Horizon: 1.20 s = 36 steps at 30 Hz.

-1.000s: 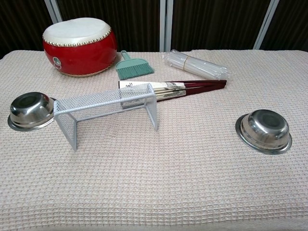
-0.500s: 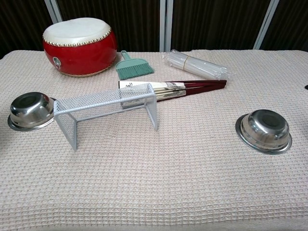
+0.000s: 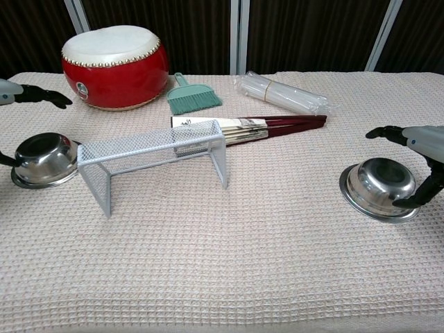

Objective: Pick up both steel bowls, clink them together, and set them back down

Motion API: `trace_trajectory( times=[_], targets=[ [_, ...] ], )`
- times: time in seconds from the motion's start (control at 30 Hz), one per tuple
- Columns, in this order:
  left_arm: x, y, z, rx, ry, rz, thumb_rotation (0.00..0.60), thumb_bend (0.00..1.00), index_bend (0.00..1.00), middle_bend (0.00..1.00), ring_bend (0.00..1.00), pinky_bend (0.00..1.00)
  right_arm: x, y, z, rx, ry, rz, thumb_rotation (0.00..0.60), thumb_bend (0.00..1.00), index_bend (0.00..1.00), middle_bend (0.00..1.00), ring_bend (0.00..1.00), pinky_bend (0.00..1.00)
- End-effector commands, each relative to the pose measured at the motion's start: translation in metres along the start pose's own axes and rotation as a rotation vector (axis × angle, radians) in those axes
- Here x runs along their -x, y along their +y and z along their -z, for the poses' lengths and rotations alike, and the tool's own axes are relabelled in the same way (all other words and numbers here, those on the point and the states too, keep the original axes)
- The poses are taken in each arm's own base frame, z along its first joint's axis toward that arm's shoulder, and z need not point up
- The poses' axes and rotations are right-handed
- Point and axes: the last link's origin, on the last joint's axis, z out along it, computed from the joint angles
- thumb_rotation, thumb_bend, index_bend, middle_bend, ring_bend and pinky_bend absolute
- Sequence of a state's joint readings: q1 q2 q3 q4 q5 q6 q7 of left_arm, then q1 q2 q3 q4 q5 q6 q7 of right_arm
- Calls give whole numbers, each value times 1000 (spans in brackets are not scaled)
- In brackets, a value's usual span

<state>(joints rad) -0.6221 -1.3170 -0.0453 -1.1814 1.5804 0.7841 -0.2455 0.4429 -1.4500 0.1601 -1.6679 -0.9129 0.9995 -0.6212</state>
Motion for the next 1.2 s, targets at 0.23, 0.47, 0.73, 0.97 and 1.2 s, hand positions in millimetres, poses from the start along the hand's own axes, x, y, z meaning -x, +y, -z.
trace_trajectory(
  times=[0.23,0.47,0.73,0.97,1.2],
  targets=[
    [3,0,-24,23,-78,-17,600,0,98,93,3,157,6,-1,-9,12,-50,2,600,101,0,0,0,0],
    [12,0,-31,35,-119,-27,600,0,118,108,23,160,8,-2,-19,14,-75,1,600,102,0,0,0,0],
    [17,-10,-34,3,-131,-21,600,0,137,123,67,231,11,-8,-24,-3,-85,-8,600,108,0,5,0,7],
    [19,-11,-37,-2,-133,3,600,0,199,234,193,404,10,-10,-27,-4,-91,-14,600,121,3,131,43,126],
    [18,-12,-38,-4,-115,18,600,75,333,375,323,528,7,-8,-25,0,-73,-21,600,157,230,339,241,314]
  ],
)
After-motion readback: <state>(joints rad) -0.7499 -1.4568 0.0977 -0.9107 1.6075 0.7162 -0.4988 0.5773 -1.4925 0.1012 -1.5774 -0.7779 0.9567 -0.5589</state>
